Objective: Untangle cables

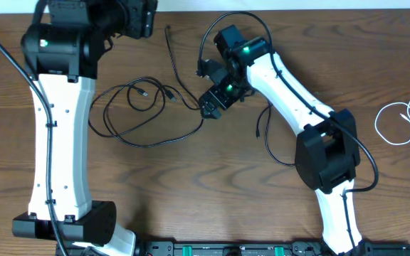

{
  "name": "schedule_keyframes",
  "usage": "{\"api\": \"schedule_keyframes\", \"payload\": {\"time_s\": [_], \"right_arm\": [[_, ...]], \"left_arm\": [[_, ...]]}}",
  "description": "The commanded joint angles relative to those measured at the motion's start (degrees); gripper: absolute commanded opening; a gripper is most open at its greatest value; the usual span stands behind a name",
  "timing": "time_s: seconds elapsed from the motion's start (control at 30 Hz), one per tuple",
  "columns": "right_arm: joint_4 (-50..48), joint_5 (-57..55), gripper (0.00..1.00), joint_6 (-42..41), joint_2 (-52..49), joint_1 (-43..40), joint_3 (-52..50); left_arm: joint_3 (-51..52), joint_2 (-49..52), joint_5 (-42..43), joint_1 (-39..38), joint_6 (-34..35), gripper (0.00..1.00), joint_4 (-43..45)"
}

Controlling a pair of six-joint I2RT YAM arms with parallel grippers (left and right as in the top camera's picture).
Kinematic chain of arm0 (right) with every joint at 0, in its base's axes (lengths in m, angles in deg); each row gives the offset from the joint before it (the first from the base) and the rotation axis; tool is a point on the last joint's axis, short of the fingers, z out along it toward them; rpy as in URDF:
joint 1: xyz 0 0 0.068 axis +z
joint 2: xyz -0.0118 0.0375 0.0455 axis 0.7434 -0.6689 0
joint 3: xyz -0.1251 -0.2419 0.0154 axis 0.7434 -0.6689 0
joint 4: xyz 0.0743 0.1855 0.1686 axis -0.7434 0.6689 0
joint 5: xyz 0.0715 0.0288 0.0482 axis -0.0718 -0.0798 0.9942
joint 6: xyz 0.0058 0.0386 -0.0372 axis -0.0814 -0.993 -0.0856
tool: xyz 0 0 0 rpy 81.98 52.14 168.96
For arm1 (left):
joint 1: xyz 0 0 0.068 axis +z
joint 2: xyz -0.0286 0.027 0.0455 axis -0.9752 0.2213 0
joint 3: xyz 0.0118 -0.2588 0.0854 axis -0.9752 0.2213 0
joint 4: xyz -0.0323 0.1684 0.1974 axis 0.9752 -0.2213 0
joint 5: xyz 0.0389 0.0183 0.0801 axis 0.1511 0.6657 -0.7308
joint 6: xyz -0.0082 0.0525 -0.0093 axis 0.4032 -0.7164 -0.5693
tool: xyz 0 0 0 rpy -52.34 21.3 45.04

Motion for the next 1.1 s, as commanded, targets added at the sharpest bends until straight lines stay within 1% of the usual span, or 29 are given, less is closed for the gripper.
{"api": "schedule_keyframes", "payload": {"time_s": [0.0,0.33,0.47,0.53,0.67,0.87,1.07], "right_arm": [[-0.28,4.09,0.99,1.53,-0.42,1.7,0.74],[-4.81,1.51,0.99,1.38,-3.41,5.46,0.74],[-6.25,-0.5,0.99,-0.22,-5.25,5.18,0.74],[-6.88,-0.83,0.98,1.16,-6.16,4.98,0.74],[-10.45,-4.5,0.98,1.22,-6.86,5.35,0.74],[-12.72,-4.68,0.99,0.66,-7.19,4.92,0.74],[-14.38,-4.63,0.93,0.92,-7.93,4.81,0.74]], "left_arm": [[0.07,-0.42,-0.57,0.68,-0.35,0.77,0.09],[0.07,-0.42,-0.24,0.66,-0.33,0.77,0.07],[0.07,-0.42,0.11,0.66,-0.33,0.77,0.09],[0.07,-0.42,0.11,0.66,-0.33,0.77,0.09],[0.07,-0.42,0.11,0.66,-0.35,0.77,0.11],[0.07,-0.44,0.55,0.66,-0.35,0.77,0.04],[0.07,-0.44,1.66,0.66,-0.31,0.77,0.04]]}}
